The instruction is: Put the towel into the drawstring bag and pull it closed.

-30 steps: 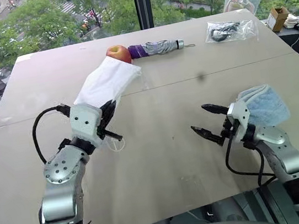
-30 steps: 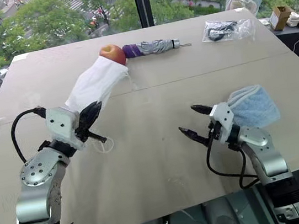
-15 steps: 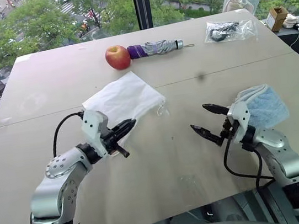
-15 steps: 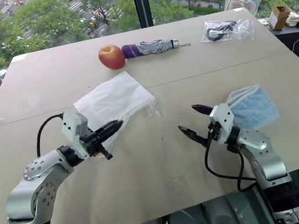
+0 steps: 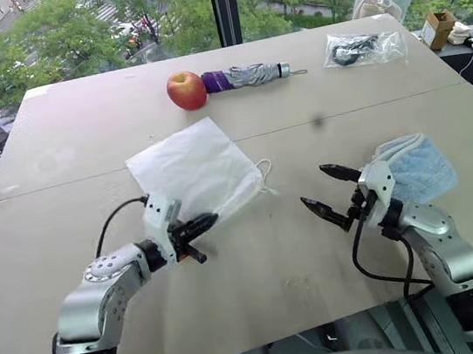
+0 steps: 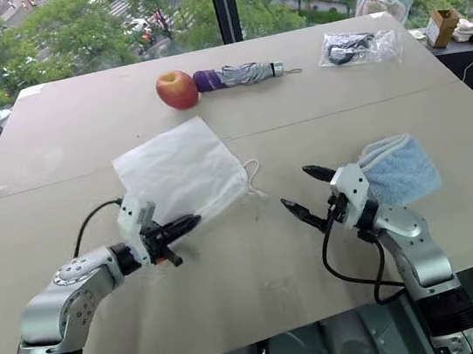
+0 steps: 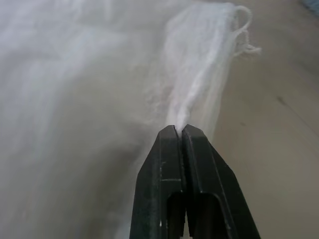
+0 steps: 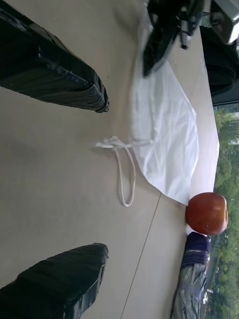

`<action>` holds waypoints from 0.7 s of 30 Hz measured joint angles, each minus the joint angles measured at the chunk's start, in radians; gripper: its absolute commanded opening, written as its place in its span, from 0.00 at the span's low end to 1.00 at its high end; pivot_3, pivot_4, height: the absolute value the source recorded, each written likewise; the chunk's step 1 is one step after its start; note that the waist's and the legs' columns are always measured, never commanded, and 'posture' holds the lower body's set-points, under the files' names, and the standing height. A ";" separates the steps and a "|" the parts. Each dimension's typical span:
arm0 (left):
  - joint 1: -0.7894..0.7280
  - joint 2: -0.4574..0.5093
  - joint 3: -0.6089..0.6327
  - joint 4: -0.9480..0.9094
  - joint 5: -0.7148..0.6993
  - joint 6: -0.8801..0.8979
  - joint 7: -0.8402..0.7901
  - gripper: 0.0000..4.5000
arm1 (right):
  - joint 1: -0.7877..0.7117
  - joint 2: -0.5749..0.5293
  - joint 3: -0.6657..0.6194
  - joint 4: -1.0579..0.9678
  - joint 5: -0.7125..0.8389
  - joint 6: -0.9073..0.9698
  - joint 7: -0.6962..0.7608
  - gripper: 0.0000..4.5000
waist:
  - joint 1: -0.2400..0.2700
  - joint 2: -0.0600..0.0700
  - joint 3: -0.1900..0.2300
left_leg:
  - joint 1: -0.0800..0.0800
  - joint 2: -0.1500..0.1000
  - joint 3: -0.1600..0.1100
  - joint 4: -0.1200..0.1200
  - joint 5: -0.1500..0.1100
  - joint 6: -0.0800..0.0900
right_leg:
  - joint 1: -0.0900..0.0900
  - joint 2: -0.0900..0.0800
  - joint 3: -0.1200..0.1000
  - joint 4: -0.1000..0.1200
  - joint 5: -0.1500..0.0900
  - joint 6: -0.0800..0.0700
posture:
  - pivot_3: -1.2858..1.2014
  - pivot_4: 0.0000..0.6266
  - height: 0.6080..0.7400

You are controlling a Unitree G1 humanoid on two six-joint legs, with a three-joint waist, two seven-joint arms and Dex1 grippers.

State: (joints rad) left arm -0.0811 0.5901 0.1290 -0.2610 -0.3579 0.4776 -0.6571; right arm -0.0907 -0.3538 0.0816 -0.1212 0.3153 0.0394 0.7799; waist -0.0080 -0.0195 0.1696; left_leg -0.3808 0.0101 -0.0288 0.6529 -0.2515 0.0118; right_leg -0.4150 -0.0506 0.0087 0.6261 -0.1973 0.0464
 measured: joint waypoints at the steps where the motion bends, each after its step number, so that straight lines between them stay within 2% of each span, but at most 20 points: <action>1: -0.023 -0.004 -0.003 0.000 0.051 -0.078 0.026 0.01 | -0.002 0.000 0.000 0.000 0.000 0.000 0.001 1.00 | 0.003 0.000 0.000 | 0.000 0.000 0.000 0.000 0.000 0.000 | 0.000 0.000 0.000 0.000 0.000 0.000 | 0.52 0.24 1.00; 6: -0.042 0.011 -0.084 -0.002 0.292 -0.367 0.104 0.01 | -0.005 -0.002 0.000 -0.001 0.007 0.006 0.009 1.00 | 0.000 0.000 0.000 | 0.000 -0.001 0.003 -0.001 0.000 0.000 | -0.001 -0.001 0.003 -0.001 0.001 -0.001 | 0.52 0.24 1.00; 9: -0.049 -0.001 -0.103 0.006 0.402 -0.455 0.180 0.01 | -0.005 -0.014 -0.001 -0.020 0.015 0.031 0.017 1.00 | 0.000 0.000 0.000 | -0.001 -0.001 0.003 -0.001 0.000 0.000 | -0.001 -0.001 0.003 -0.001 0.001 -0.001 | 0.52 0.24 1.00; 15: -0.072 -0.053 -0.105 0.042 0.532 -0.511 0.312 0.01 | -0.023 -0.083 -0.035 -0.080 0.066 0.130 0.021 1.00 | 0.000 0.000 0.000 | 0.000 -0.001 0.002 0.000 0.000 0.000 | -0.001 -0.001 0.002 0.000 0.000 0.001 | 0.52 0.24 1.00; 19: -0.072 -0.084 -0.131 0.045 0.558 -0.511 0.326 0.01 | -0.047 -0.106 -0.071 -0.106 0.092 0.162 0.013 1.00 | 0.000 0.000 0.000 | -0.001 -0.001 0.002 0.000 0.000 0.000 | -0.001 -0.001 0.002 0.000 0.002 0.003 | 0.52 0.24 1.00; 21: -0.072 -0.091 -0.147 0.043 0.574 -0.512 0.326 0.01 | -0.076 -0.159 -0.129 -0.126 0.108 0.178 0.005 1.00 | 0.000 -0.001 0.001 | -0.001 -0.001 0.003 0.000 0.000 0.000 | -0.001 -0.001 0.002 0.000 0.002 0.003 | 0.52 0.24 1.00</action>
State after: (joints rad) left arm -0.1528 0.4992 -0.0185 -0.2181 0.2156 -0.0343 -0.3307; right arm -0.1666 -0.5125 -0.0477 -0.2470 0.4229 0.2178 0.7844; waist -0.0081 -0.0202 0.1702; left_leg -0.3815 0.0092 -0.0263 0.6526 -0.2515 0.0119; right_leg -0.4157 -0.0513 0.0106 0.6256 -0.1954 0.0497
